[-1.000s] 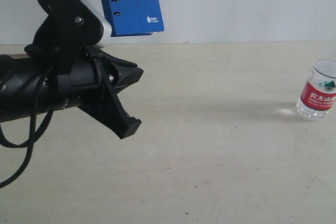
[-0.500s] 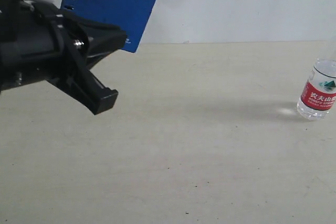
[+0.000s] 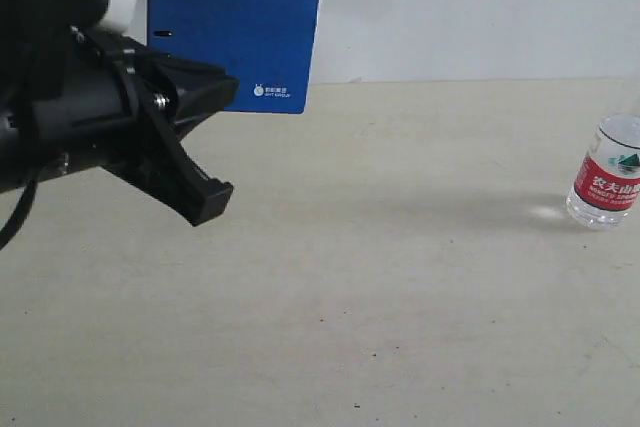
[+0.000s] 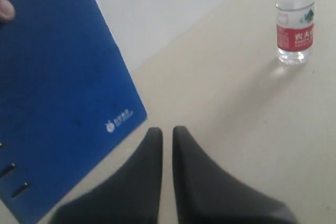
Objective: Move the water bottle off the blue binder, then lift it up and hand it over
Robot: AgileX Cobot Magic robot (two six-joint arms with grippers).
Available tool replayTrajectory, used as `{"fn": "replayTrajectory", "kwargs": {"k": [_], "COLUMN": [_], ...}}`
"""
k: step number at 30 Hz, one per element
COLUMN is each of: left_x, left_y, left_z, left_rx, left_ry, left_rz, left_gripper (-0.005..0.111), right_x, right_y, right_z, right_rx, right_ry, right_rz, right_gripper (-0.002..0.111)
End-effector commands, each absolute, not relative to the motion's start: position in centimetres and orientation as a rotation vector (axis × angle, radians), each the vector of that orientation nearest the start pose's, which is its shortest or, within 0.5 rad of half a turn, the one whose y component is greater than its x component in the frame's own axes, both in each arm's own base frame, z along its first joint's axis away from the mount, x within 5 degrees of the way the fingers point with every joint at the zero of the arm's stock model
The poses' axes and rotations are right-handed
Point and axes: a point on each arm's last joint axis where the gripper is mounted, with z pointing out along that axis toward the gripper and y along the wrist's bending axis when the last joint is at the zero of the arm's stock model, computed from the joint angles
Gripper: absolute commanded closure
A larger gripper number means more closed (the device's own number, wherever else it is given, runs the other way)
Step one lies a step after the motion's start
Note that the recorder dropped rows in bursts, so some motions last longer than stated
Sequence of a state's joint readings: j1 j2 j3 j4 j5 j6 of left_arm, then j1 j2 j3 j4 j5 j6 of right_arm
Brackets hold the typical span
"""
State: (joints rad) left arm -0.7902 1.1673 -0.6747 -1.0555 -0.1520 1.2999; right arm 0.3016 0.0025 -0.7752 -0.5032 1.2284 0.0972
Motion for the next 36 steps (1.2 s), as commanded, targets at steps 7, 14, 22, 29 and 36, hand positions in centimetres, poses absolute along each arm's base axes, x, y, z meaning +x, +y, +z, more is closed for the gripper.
{"fn": "replayTrajectory", "kwargs": {"k": [7, 14, 22, 29, 36], "left_x": [18.7, 16.7, 9.2, 6.2, 6.4], "left_y": [-11.8, -4.9, -0.6, 0.8, 0.9], "left_z": [31.6, 35.9, 40.5, 41.8, 41.5], "left_rx": [0.721, 0.421, 0.166, 0.043, 0.031], "left_ry": [1.701, 1.567, 1.252, 1.109, 1.115], "left_rz": [-0.241, -0.046, 0.134, 0.197, 0.207], "left_gripper": [0.102, 0.102, 0.102, 0.102, 0.102], "right_x": [-4.3, -4.3, -4.3, -4.3, -4.3], "right_y": [-6.1, -6.1, -6.1, -6.1, -5.8], "right_z": [34.1, 34.1, 34.1, 34.1, 34.0], "right_rx": [-0.023, -0.023, -0.023, -0.023, -0.031], "right_ry": [1.854, 1.854, 1.854, 1.854, 1.860], "right_rz": [-0.350, -0.350, -0.350, -0.350, -0.320], "right_gripper": [0.107, 0.107, 0.107, 0.107, 0.107]}}
